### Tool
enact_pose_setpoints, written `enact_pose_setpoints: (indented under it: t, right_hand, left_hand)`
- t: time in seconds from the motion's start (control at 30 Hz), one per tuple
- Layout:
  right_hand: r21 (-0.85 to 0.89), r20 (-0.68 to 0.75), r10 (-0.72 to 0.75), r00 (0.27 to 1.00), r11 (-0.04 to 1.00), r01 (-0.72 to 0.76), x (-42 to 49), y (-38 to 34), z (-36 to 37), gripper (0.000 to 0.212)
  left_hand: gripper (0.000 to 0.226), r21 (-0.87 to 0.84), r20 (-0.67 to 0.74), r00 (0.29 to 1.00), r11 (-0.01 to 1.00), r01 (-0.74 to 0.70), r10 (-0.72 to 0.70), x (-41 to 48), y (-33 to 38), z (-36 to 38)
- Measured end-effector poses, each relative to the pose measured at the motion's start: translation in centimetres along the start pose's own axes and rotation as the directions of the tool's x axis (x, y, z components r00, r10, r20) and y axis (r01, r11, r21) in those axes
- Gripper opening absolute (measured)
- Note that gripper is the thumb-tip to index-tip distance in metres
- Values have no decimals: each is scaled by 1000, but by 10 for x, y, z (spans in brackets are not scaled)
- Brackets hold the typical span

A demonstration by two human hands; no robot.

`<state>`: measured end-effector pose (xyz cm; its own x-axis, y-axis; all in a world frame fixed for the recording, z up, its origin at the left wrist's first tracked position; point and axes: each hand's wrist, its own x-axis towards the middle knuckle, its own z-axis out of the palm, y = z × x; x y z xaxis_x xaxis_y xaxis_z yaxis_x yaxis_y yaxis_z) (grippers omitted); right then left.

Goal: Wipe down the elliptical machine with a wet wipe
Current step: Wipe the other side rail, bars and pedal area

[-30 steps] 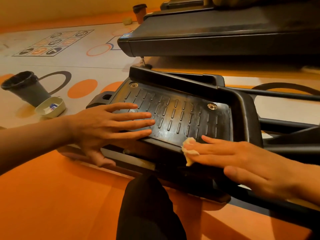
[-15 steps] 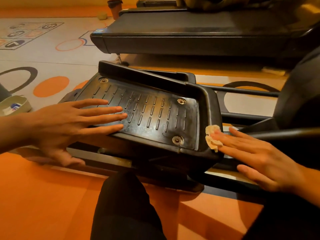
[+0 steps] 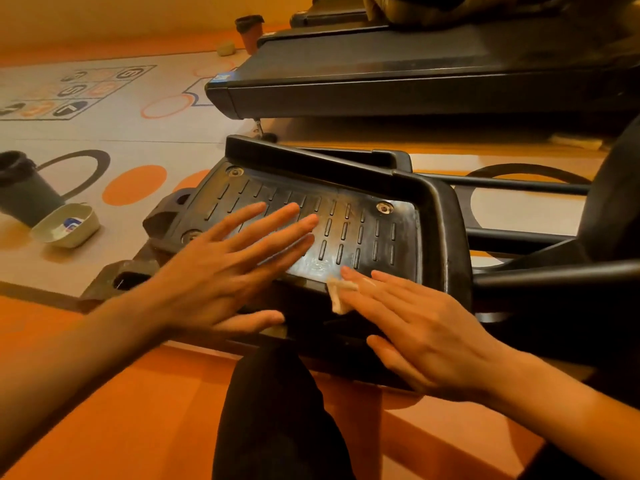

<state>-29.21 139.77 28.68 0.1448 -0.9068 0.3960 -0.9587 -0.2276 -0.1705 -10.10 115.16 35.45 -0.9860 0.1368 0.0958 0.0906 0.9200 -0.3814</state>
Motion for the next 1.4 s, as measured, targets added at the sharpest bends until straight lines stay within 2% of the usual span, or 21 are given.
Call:
enact_pose_setpoints:
  t: [0.03,0.1,0.2,0.3,0.4,0.57,0.67,0.77,0.87,0.93,1.0,1.1,1.17,1.3,1.33,1.4]
  right_hand:
    - [17,-18,18,1000,1000,-17,0,1,1,56]
    - [-9,-46,-4,999,1000,3,-4,1,0,53]
    - [-97,-26,-83,996,992,80,-16,2,-6,47]
    - [-176,-1,-111,994,978,109,-28,9,-10,42]
    - [-164,7,-115,993,980,115,-39,17,-8,47]
    - [-171,-24,-140,990,976,134,-44,33,-8,49]
    - [-213,-25,-201,979,958,191,-39,40,-3,49]
    - [-236,-35,-223,974,949,209,-29,40,4,53]
    - [-254,-65,-211,975,949,189,-19,37,8,52]
    - [-242,-90,-201,976,955,174,-17,37,9,51]
    - [-249,-101,-206,973,952,175,-20,38,9,51]
    - [-250,-119,-206,971,953,171,-23,39,10,49]
    - [-242,-116,-194,974,957,162,-22,36,10,50]
    - [-253,-114,-179,977,956,146,-21,34,12,51]
    - [-251,-107,-179,978,957,147,-20,34,12,53]
    - [-249,-91,-172,981,958,145,-21,34,11,56]
  left_hand:
    - [79,-69,-51,999,998,2,-5,10,19,-4]
    - [73,-206,-64,998,979,0,-14,29,54,-3]
    - [68,-272,-33,999,962,0,-9,47,85,8]
    - [63,-252,-90,996,968,-6,-17,54,97,15]
    - [59,-227,-129,991,974,11,-41,53,104,21]
    - [51,-73,-168,980,993,95,-107,46,108,30]
    - [48,-60,-203,955,976,210,-218,32,101,30]
    - [45,-48,-234,890,919,391,-391,11,95,33]
    - [56,-116,-216,827,855,506,-519,21,119,30]
    - [63,-146,-165,828,844,516,-535,36,143,29]
    - [62,-98,-154,839,853,512,-521,39,153,33]
    - [59,13,-189,850,864,503,-492,17,128,40]
    - [60,16,-197,814,828,561,-547,-2,104,42]
    - [68,-163,-237,711,749,642,-662,-7,93,48]
    - [72,-221,-243,700,741,634,-671,4,104,50]
    - [79,-284,-250,736,774,566,-630,31,137,55]
